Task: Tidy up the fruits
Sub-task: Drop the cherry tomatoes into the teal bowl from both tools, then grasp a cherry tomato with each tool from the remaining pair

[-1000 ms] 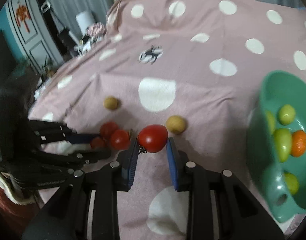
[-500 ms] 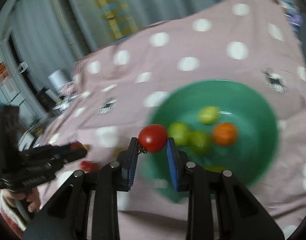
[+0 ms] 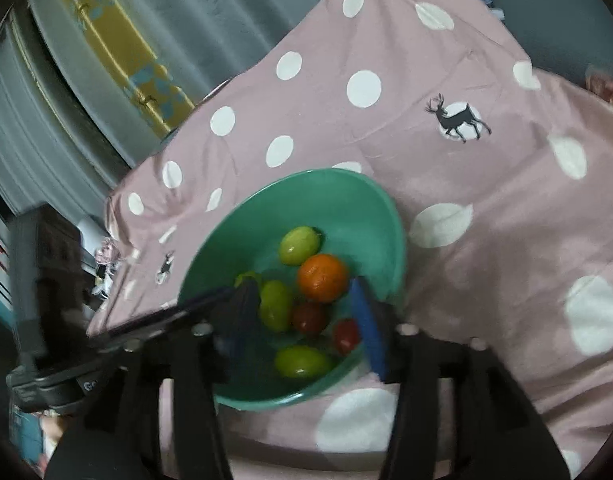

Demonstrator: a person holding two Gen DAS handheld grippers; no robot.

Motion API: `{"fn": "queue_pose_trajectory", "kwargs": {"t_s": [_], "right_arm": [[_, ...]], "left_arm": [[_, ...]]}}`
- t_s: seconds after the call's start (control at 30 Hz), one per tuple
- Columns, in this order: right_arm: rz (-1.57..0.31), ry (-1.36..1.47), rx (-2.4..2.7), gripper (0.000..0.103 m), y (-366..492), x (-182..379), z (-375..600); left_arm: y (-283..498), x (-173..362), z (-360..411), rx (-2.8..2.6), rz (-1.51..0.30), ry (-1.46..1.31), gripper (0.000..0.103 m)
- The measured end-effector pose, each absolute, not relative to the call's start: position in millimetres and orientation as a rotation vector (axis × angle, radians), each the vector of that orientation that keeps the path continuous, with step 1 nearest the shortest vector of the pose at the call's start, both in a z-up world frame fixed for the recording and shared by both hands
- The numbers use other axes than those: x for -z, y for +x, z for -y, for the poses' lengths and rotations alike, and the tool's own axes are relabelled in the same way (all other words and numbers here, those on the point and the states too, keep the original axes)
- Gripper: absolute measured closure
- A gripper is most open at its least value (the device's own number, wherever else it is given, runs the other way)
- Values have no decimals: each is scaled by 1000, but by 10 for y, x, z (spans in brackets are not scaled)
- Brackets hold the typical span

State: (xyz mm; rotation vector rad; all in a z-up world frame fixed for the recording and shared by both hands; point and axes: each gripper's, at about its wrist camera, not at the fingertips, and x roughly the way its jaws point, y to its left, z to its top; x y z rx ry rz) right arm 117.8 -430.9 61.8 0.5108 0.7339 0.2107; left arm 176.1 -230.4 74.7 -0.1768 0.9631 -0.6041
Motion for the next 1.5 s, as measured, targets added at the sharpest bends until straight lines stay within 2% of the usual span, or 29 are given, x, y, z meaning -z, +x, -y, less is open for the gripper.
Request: {"fn": "queue_pose_trajectory", "kwargs": {"t_s": [0.07, 0.13, 0.17, 0.2, 0.23, 0.4, 0.53, 0.67, 0.73, 0.87, 0.93, 0.97, 1.03, 1.07, 1.27, 1.5], "right_arm": [[-721, 549, -259, 31, 1153, -660, 4276], [-688, 569, -272, 4, 1085, -735, 4234], [-677, 571, -277, 0, 1090, -758, 4212], [-668, 575, -277, 0, 1066, -788, 4185], [-671, 580, -285, 0, 1068, -809, 4154], [-679, 540, -401, 0, 1098, -994, 3808], [-645, 244, -554, 0, 953, -1152, 3088], [-650, -44, -658, 7, 826, -1026, 2395], [-712, -67, -724, 19, 910, -920, 2220], [-835, -101, -763, 26, 1169, -659, 1930], [-864, -175, -772, 33, 1212, -537, 1787], [-880, -199, -783, 36, 1239, -493, 1723], [-911, -220, -813, 50, 1292, -406, 1635], [-922, -226, -825, 53, 1316, -377, 1601], [-983, -224, -868, 56, 1414, -214, 1488], [-1005, -199, -839, 65, 1503, -174, 1454]], "left_arm": [[1728, -796, 2119, 618, -947, -247, 32], [1682, -876, 1915, 632, -935, -301, 16], [1646, -937, 1771, 624, -920, -328, 12], [1617, -981, 1659, 614, -907, -340, 4], [1577, -1027, 1518, 598, -896, -346, 1], [1345, -1059, 811, 501, -914, -256, 1], [1173, -920, 258, 365, -933, -171, 1], [1100, -705, -19, 249, -916, -9, 1], [1049, -571, -4, 282, -917, 118, 1], [936, -276, 130, 332, -960, 354, 1], [935, -197, 166, 371, -957, 402, 2], [946, -179, 180, 390, -959, 413, 4], [1008, -140, 183, 441, -999, 401, 32], [1056, -146, 170, 493, -1019, 370, 35], [1249, -109, 136, 598, -1089, 305, 36], [1326, -107, 177, 597, -1085, 300, 36]]}}
